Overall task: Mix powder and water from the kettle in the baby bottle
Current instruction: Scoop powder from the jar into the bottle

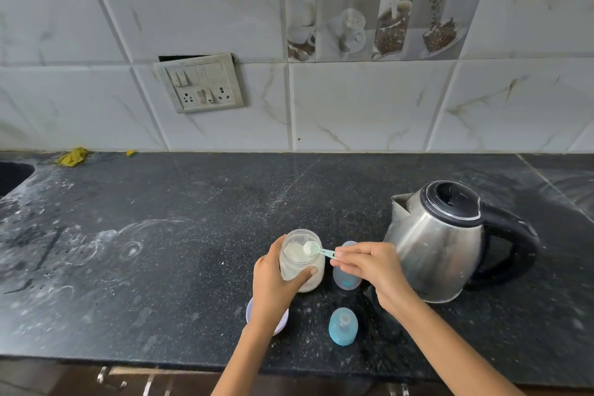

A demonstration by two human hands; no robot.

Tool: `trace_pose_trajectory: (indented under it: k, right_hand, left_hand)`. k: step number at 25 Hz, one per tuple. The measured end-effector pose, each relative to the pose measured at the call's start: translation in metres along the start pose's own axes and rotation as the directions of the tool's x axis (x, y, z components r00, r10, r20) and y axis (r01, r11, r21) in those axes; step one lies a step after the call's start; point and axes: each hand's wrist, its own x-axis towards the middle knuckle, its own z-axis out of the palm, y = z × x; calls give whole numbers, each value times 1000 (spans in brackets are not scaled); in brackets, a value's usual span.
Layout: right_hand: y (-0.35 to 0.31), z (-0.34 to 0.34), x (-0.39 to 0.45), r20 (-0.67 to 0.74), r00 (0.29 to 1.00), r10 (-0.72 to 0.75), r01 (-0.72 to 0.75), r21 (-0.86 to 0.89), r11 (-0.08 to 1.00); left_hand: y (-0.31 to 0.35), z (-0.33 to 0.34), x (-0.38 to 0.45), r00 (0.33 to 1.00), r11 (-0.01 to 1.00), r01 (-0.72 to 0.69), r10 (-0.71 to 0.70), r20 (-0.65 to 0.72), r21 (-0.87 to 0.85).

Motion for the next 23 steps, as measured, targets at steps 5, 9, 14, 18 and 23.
trace_pose_trajectory:
  k: [5, 9, 14, 18, 23]
  right_hand:
    - [-5, 0, -6, -13, 1000, -18, 19, 92, 996]
    - [-8, -24, -17, -98, 995, -34, 51, 182, 982]
    - [-5, -53, -34, -239, 971, -29, 94, 262, 961]
    - [-2, -62, -41, -289, 957, -28, 106, 258, 960]
    - [-5, -61, -41, -293, 956, -27, 102, 246, 964]
  left_hand:
    - [13, 1, -12, 998, 998, 55, -54, -23, 39]
    - [37, 24, -44, 956, 965, -262, 259, -140, -3]
    - [51, 64, -51, 970, 975, -206, 214, 111, -85]
    - [52, 86, -37, 980, 998, -7, 18, 200, -58]
    - [56, 96, -20, 992, 992, 83, -73, 105, -91]
